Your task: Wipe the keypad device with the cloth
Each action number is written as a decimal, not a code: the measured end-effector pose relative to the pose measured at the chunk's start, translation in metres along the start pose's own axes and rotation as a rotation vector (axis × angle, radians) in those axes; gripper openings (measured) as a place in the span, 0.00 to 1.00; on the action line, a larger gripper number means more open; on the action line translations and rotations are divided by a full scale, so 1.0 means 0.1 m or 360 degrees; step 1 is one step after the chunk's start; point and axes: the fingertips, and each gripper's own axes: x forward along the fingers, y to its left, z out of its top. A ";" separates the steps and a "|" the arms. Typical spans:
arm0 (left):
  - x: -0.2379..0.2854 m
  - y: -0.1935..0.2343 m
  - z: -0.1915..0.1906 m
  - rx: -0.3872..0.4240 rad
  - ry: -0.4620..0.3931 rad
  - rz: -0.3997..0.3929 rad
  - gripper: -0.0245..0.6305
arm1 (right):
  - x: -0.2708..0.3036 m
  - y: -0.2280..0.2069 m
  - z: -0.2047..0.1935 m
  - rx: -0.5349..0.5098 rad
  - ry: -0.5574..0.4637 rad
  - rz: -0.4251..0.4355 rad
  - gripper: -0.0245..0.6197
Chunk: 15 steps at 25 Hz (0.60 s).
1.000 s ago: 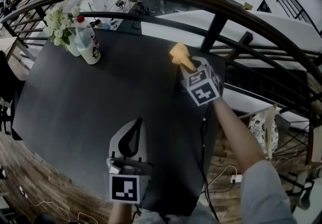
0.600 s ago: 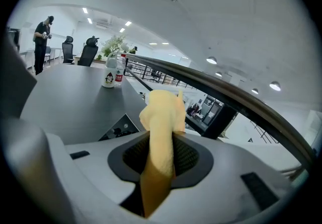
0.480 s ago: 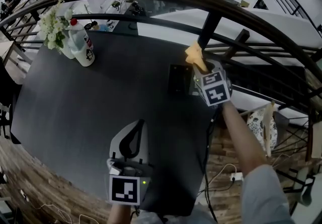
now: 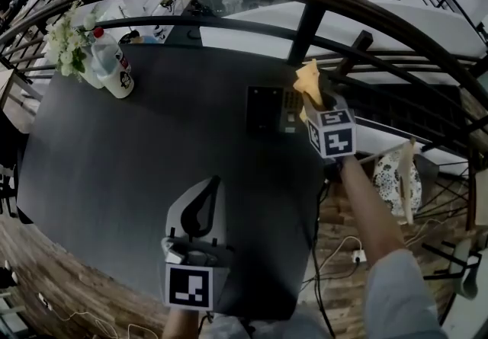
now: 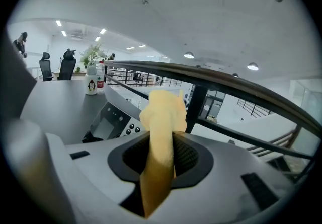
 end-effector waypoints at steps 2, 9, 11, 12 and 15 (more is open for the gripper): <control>0.00 -0.03 -0.01 0.0001 0.0007 -0.0012 0.05 | -0.05 0.02 -0.11 0.0072 0.0006 0.0008 0.20; 0.00 -0.09 -0.05 0.0011 0.0023 -0.0047 0.05 | -0.14 0.19 -0.52 0.0192 0.0060 0.0009 0.20; -0.01 -0.11 -0.06 0.0003 0.0029 -0.0051 0.05 | -0.16 0.25 -0.62 0.0235 0.0071 0.0009 0.20; -0.02 -0.12 -0.07 -0.0001 0.0030 -0.0052 0.05 | -0.17 0.29 -0.66 0.0267 0.0077 0.0014 0.20; -0.04 -0.13 -0.08 0.0004 0.0034 -0.0058 0.05 | -0.21 0.41 -0.80 0.0340 0.0103 0.0025 0.20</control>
